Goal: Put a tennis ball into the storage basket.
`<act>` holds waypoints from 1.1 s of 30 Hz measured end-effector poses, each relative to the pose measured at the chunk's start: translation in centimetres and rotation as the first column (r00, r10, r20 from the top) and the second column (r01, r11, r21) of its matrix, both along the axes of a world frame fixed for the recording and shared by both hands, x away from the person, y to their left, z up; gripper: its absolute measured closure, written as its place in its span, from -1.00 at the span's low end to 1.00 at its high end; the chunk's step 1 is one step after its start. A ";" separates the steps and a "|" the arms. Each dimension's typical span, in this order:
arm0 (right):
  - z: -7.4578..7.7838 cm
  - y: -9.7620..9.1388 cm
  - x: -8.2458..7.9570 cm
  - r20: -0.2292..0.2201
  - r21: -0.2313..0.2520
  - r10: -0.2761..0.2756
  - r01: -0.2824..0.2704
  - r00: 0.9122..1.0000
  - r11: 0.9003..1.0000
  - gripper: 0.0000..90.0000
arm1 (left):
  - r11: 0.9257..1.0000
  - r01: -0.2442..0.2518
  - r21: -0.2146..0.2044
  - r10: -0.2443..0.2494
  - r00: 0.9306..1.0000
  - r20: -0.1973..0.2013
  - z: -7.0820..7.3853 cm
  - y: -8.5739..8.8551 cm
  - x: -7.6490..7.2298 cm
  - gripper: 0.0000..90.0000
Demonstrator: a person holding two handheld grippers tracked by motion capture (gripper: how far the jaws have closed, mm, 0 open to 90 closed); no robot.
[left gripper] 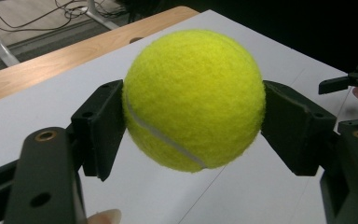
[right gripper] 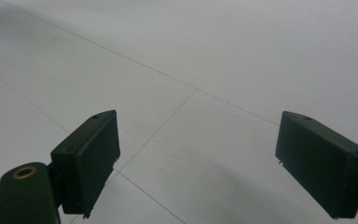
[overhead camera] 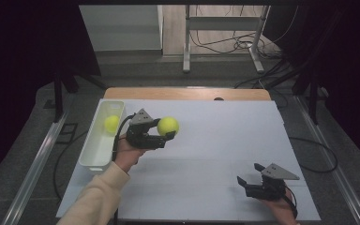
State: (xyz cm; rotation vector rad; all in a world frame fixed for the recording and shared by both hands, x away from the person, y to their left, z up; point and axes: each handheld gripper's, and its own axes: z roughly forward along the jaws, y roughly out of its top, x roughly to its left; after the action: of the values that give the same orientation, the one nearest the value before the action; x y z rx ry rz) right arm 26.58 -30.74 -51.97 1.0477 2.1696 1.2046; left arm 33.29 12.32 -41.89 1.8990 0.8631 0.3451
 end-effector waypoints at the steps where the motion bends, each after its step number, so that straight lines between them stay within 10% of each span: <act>1: 0.0 0.0 0.0 0.000 0.001 0.000 0.000 1.000 1.000 -0.68 | 1.000 -0.003 0.001 0.003 1.000 -0.001 0.0 0.1 0.0 -0.41; 33: 0.0 0.0 0.0 0.000 0.000 -0.001 0.001 1.000 1.000 -0.68 | 0.999 -0.048 0.000 0.048 0.999 0.008 0.3 2.4 -0.9 -0.42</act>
State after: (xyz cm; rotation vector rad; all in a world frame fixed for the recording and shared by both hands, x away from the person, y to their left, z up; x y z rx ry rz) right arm 26.60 -30.75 -51.97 1.0487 2.1691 1.2046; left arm 32.38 14.72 -41.62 1.8778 0.9051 0.3815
